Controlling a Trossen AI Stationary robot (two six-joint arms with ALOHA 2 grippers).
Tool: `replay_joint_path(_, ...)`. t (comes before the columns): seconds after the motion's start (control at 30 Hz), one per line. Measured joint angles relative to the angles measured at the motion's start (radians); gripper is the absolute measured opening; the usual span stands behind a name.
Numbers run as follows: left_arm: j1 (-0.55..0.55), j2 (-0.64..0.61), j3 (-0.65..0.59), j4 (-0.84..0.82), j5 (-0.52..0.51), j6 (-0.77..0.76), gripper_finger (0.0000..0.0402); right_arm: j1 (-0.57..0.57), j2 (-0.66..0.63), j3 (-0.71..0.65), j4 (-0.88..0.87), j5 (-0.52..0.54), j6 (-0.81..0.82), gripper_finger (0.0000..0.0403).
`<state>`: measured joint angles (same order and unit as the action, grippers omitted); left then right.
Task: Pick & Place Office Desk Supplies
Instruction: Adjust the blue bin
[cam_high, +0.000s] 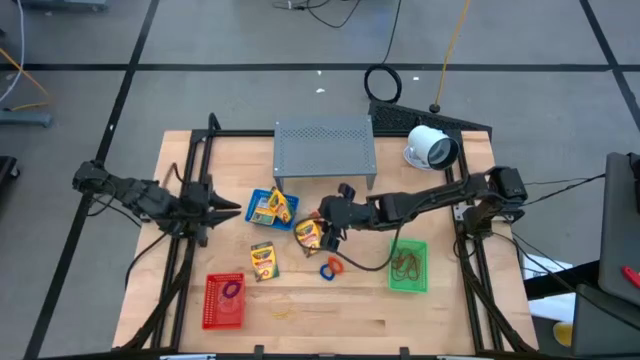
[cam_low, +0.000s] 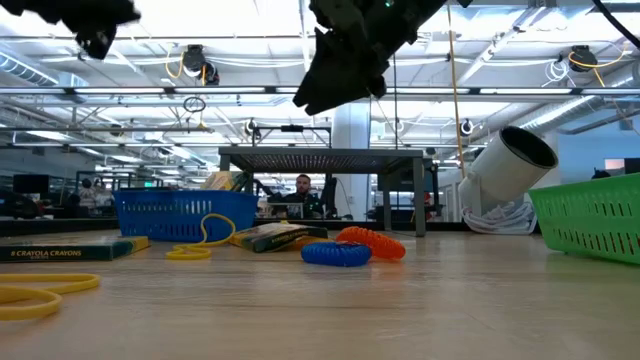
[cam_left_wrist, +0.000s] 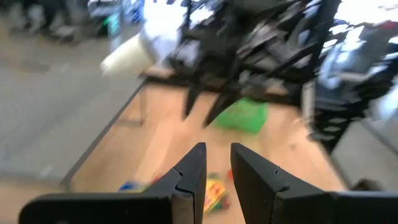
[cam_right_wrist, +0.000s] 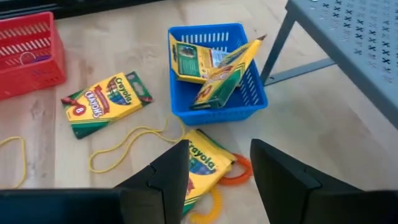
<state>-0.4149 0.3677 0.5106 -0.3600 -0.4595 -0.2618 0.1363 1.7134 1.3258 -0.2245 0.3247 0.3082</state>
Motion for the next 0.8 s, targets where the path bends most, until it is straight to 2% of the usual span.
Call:
replay_joint_path(0.17,0.0,0.006,0.0,-0.205,-0.123,-0.224,0.0081,0.02,0.0,0.0,0.002,0.02,0.009,0.0155)
replay_joint_path(0.3,0.0,0.006,0.0,-0.284,-0.151,-0.302,0.0081,0.025,0.0,0.0,0.003,0.049,0.025,0.015)
replay_joint_path(0.47,0.002,0.064,0.0,-0.34,-0.072,-0.298,0.0081,0.037,0.0,0.0,0.01,0.07,0.022,0.0146)
replay_joint_path(0.63,0.033,0.183,0.0,-0.341,0.003,-0.242,0.0081,0.036,0.0,0.0,0.016,0.072,0.022,0.0145)
replay_joint_path(0.8,0.094,0.296,0.0,-0.34,0.133,-0.191,0.0081,0.036,0.0,0.0,0.026,0.071,0.022,0.0145)
